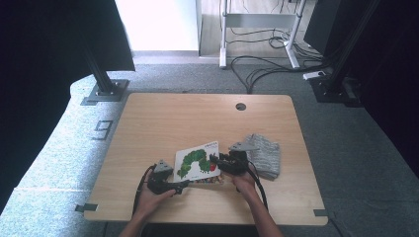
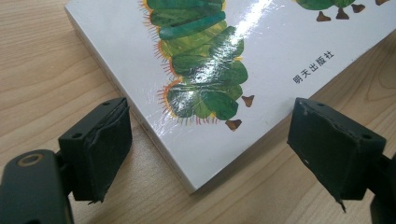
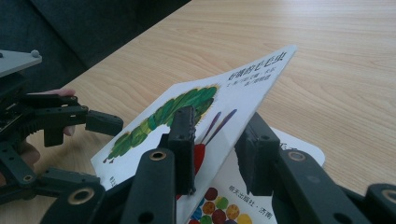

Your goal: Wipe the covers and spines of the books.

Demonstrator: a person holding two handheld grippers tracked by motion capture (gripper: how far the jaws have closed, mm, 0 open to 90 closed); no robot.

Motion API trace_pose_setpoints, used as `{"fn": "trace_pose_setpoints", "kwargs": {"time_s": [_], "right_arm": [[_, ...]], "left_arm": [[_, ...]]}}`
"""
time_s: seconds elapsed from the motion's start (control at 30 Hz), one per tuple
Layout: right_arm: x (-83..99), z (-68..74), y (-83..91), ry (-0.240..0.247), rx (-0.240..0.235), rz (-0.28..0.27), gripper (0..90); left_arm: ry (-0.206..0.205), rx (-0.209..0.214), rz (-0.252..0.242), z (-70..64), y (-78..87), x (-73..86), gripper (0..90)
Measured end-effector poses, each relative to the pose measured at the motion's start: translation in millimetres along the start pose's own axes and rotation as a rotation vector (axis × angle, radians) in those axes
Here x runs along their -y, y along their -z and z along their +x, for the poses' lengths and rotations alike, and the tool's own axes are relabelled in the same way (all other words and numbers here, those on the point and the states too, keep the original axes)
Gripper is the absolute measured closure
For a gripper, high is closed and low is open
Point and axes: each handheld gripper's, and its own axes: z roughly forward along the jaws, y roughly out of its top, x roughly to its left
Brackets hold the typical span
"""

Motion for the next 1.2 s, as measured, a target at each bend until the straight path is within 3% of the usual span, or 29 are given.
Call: {"fn": "trace_pose_setpoints", "kwargs": {"time_s": [0.5, 0.83, 1.2], "right_arm": [[-1.8, 3.8, 4.9, 0.054, -0.008, -0.003, 69.8], [-6.6, 12.6, 11.6, 0.126, 0.006, -0.006, 70.3], [-8.1, 17.7, 15.8, 0.171, 0.005, -0.006, 71.3]], "left_arm": [[-0.004, 0.009, 0.008, 0.2, -1.3, 0.2, 13.0], [-0.008, 0.011, 0.001, -1.1, -2.0, 0.1, 13.0], [-0.010, 0.015, 0.005, -1.6, -2.8, 0.1, 13.0]]}}
